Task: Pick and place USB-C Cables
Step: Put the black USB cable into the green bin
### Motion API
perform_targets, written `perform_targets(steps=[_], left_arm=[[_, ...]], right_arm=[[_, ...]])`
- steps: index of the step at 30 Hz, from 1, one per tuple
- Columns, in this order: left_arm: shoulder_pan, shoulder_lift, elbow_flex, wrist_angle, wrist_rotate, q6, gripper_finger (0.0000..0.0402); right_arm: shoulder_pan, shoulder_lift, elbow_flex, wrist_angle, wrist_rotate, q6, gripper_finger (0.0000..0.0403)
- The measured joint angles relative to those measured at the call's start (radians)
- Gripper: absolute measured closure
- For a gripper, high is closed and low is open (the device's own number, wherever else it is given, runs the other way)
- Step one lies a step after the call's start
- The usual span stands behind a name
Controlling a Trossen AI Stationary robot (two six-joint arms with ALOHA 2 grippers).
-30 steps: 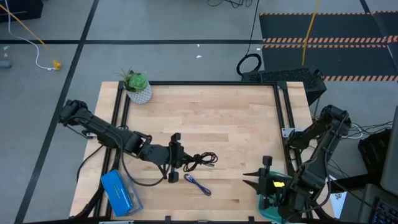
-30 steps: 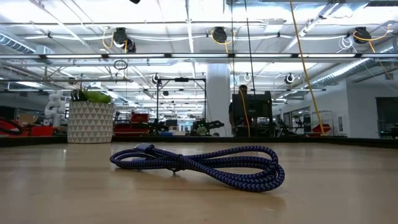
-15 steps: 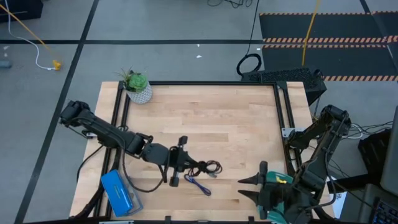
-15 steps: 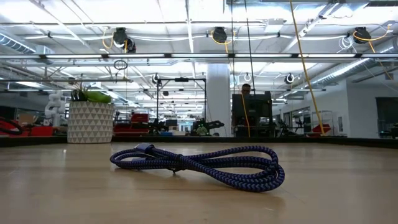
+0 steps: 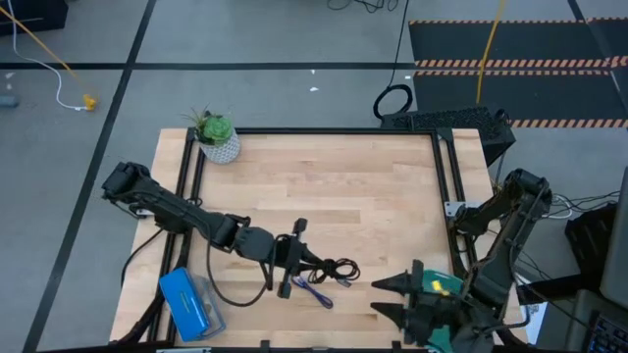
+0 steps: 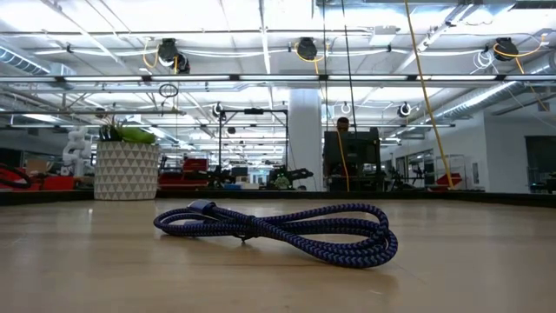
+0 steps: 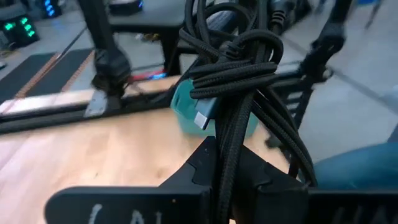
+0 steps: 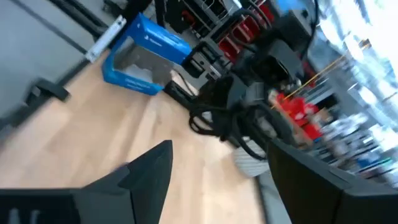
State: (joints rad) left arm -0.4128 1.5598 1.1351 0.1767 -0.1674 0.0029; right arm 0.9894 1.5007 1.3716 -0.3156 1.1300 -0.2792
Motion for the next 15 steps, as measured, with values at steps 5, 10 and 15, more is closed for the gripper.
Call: perform_targets(steps=[5,10,15], left_arm=[[0.012,0.055,0.0,0.056,0.087,0.025,0.0376],[0.019,0.058,0.0,0.057,0.098,0.029,0.0376],[0.02,0.058,0.0,0.056,0.098,0.022,0.0376]], right_arm=[[-0.022,0.056,0.0,0.151,-0.001,-0.271,0.0147],[-0.04,0.086,0.0,0.187,0.0,-0.361,0.0147],[-0.076,0.118,0.0,0.216,0.0,-0.425,0.0147]])
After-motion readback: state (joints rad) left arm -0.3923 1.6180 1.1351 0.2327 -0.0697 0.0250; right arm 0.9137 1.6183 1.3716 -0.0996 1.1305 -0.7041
